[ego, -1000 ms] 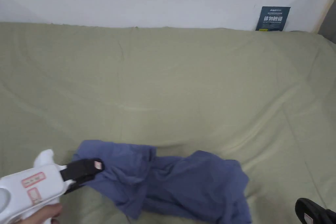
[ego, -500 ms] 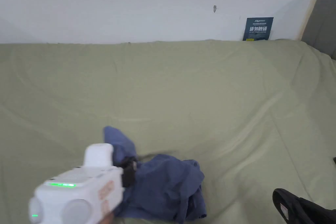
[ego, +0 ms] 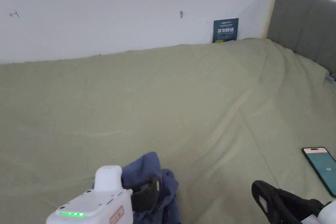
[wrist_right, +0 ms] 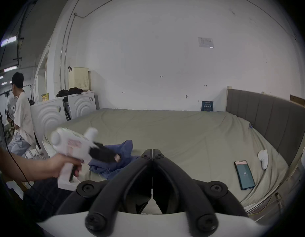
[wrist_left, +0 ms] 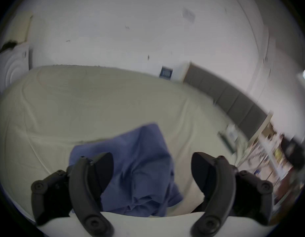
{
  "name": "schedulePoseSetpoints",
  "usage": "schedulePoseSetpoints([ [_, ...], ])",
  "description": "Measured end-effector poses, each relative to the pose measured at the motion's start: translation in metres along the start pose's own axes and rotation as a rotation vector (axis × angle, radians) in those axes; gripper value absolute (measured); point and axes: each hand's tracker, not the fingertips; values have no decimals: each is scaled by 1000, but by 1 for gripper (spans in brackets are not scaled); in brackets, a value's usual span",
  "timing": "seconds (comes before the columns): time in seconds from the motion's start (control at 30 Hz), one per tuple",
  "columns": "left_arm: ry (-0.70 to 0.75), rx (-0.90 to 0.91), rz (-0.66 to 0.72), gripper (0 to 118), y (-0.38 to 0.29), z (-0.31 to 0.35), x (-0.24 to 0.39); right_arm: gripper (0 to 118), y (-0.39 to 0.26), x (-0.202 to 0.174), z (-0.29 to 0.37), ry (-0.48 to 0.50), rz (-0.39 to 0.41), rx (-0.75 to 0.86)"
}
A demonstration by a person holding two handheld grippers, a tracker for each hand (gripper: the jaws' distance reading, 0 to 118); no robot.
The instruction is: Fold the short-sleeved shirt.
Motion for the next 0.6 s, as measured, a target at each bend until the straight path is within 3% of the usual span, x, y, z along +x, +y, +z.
schedulePoseSetpoints([
  [0.1, -21, 73, 135, 96, 6, 13, -25, 0, -4, 1, -4, 3, 6, -18],
  [0.17, 22, 8, 205, 93, 1, -8, -38, 0, -5, 0, -8, 2, -4, -31],
  [0.2, -2, -55, 260, 76, -3, -19, -42, 0, -5, 0, -9, 3, -10, -34],
  [0.27, -105, -105, 341, 23, -21, -46, -39, 0, -5, 0, -8, 3, -9, -35],
  [0.5, -147, -211, 349, 21, -64, -94, -2, 0, -9, 1, -8, -36, 19, -56],
  [0.6, -164, -209, 350, 21, -53, -83, -10, 0, -12, 4, -14, -21, -27, -93],
])
